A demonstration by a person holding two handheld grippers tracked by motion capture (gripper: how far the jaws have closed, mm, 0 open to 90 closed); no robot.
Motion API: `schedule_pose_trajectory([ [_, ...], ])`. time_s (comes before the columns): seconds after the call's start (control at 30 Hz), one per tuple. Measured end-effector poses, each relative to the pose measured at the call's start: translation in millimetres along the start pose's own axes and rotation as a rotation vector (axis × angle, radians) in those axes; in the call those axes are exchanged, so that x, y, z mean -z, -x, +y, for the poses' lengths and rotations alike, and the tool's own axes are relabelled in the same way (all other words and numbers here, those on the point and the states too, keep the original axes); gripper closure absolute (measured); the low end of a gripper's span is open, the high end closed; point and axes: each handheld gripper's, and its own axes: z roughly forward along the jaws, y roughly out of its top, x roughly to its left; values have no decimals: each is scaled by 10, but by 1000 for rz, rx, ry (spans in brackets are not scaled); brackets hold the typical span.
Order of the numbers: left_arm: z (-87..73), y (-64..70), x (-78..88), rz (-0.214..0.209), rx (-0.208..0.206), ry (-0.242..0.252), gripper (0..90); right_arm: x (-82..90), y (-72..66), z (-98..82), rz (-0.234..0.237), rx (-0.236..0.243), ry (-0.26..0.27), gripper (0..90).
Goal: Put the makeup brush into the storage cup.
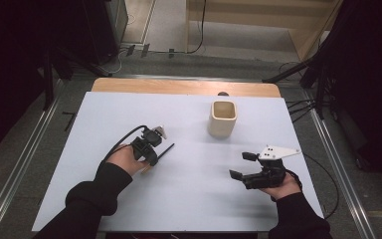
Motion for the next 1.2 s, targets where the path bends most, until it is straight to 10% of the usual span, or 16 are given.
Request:
schedule_pose_trajectory([
  [0.7, -191, -149, 384, -95, -11, 149, 840, -17, -26, 20, 59, 15, 23, 170],
  [1.2, -479, -81, 617, -163, -141, 186, 840, -60, -79, 122, 121, 62, 2, 231],
])
